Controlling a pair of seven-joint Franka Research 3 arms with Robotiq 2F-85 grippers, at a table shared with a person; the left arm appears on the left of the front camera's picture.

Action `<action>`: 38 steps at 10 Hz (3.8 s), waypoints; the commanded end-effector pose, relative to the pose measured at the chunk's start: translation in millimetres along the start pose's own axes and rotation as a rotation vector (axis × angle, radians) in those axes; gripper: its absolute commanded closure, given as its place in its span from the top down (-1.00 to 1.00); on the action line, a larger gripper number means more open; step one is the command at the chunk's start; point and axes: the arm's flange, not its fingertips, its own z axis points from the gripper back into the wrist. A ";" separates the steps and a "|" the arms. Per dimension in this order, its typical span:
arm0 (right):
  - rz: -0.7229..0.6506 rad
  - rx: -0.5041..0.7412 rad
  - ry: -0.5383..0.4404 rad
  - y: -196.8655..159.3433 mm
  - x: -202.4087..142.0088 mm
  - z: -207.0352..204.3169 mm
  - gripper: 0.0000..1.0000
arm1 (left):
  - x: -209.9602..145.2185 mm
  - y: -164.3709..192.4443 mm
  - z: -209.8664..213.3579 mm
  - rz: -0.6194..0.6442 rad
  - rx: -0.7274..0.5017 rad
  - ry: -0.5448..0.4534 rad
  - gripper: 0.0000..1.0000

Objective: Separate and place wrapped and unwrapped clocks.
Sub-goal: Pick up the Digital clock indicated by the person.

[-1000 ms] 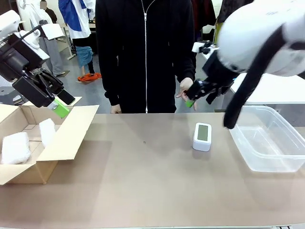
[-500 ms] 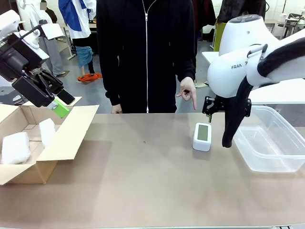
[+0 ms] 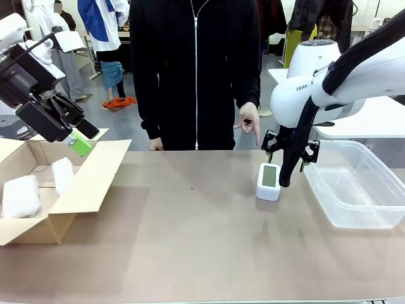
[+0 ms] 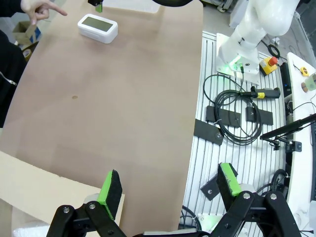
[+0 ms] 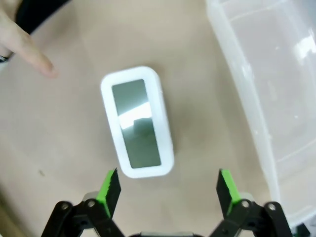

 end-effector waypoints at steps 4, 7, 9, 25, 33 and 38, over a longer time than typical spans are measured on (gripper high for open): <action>0.111 0.043 0.075 10.9 7.4 -43.0 1.00 | -1.3 -0.1 0.9 -0.022 -0.012 -0.009 1.00; 0.188 0.023 0.085 9.6 11.4 -54.5 1.00 | -1.3 -0.1 0.9 -0.022 -0.012 -0.009 1.00; 0.223 0.058 0.114 11.8 10.2 -56.2 1.00 | -1.3 -0.1 0.9 -0.022 -0.012 -0.009 1.00; 0.207 0.059 0.154 34.6 34.2 -58.2 1.00 | -1.3 -0.1 0.9 -0.022 -0.012 -0.009 1.00; 0.363 0.026 0.237 29.2 35.9 -82.3 1.00 | -1.3 -0.1 0.9 -0.022 -0.012 -0.009 1.00; 0.384 0.023 0.202 30.5 36.0 -87.5 0.63 | -1.3 -0.1 0.9 -0.022 -0.012 -0.009 1.00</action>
